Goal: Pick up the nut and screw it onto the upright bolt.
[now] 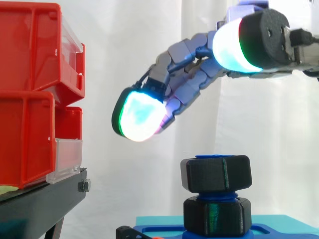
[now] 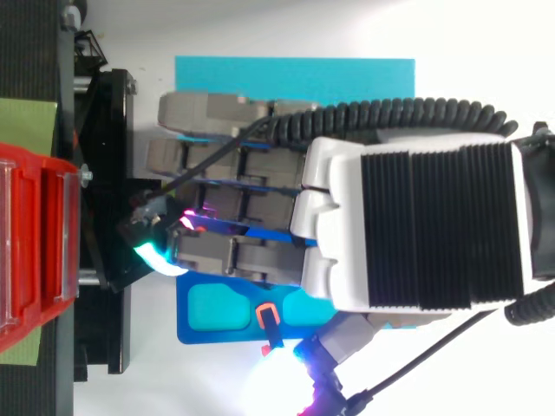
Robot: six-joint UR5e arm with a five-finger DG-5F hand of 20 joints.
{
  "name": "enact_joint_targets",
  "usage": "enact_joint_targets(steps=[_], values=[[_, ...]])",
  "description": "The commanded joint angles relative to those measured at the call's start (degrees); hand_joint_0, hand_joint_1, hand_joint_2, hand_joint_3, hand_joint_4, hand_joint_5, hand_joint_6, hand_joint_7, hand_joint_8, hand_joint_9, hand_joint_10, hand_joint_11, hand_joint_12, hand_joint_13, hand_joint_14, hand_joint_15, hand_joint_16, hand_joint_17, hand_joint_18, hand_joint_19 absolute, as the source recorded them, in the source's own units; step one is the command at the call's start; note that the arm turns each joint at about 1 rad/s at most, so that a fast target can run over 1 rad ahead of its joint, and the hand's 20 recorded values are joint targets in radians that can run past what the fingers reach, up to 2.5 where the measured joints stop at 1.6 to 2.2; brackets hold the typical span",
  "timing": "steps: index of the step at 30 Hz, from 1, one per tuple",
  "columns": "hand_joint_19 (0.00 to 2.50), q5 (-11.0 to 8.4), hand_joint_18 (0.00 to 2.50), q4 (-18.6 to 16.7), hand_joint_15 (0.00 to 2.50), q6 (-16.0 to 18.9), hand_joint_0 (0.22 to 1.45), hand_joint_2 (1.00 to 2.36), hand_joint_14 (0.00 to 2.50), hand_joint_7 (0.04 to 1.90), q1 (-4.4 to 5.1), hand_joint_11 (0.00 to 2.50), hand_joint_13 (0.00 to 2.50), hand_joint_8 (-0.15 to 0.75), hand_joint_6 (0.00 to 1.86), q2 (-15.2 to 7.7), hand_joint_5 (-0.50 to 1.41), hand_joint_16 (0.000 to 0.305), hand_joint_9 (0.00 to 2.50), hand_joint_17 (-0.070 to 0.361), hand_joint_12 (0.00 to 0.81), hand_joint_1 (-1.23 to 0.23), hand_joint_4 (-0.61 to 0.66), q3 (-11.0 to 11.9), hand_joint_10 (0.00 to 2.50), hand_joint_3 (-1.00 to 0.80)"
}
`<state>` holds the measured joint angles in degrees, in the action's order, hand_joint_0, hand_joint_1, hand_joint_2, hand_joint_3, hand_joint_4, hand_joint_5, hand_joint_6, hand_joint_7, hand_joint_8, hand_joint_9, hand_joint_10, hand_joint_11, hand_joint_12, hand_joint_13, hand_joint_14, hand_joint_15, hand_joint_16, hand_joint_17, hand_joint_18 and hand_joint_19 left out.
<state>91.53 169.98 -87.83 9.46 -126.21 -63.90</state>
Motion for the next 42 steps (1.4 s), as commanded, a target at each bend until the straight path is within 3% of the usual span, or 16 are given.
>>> enact_joint_targets(steps=[1, 6, 14, 21, 29, 35, 42], values=[[0.0, -0.56, 0.0, -1.59, 0.0, 0.82, 0.48, 1.0, 0.0, 0.73, 0.38, 0.0, 0.29, 0.24, 0.5, -0.09, -0.12, 0.033, 0.56, 0.074, 0.317, -0.05, 0.2, -2.2, 0.0, -0.5], [0.0, -0.65, 0.0, -2.64, 0.0, 1.08, 0.48, 1.0, 0.0, 0.75, 0.47, 0.0, 0.28, 0.245, 0.5, -0.09, -0.12, 0.033, 0.56, 0.074, 0.318, -0.04, 0.2, -2.46, 0.0, -0.5], [0.0, -0.39, 0.0, -1.59, 0.0, 1.08, 0.48, 1.0, 0.0, 0.97, 0.47, 0.0, 0.27, 0.25, 0.5, -0.09, -0.1, 0.033, 0.54, 0.075, 0.318, -0.05, 0.24, -2.46, 0.0, -0.5], [0.0, -0.21, 0.0, -1.15, 0.0, 0.99, 0.48, 1.0, 0.0, 1.02, 0.38, 0.0, 0.27, 0.255, 0.5, 0.0, -0.1, 0.033, 0.53, 0.075, 0.317, -0.06, 0.25, -2.46, 0.0, -0.5], [0.0, -0.12, 0.0, -1.06, 0.0, 0.9, 0.49, 1.0, 0.0, 1.21, -0.23, 0.0, 0.28, 0.258, 0.5, -0.09, -0.08, 0.031, 0.54, 0.071, 0.306, -0.07, 0.24, -2.46, 0.0, -0.5], [0.0, 1.46, 0.0, -0.36, 0.0, 0.99, 0.5, 1.0, 0.0, 1.39, -1.2, 0.0, 0.31, 0.267, 0.5, 0.0, -0.05, 0.029, 0.59, 0.066, 0.292, -0.09, 0.22, -2.46, 0.0, -0.5], [0.0, 2.25, 0.0, -0.36, 0.0, 0.9, 0.5, 1.0, 0.0, 1.41, -2.08, 0.0, 0.35, 0.277, 0.54, 0.0, -0.04, 0.027, 0.65, 0.06, 0.287, -0.11, 0.22, -2.46, 0.0, -0.5]])
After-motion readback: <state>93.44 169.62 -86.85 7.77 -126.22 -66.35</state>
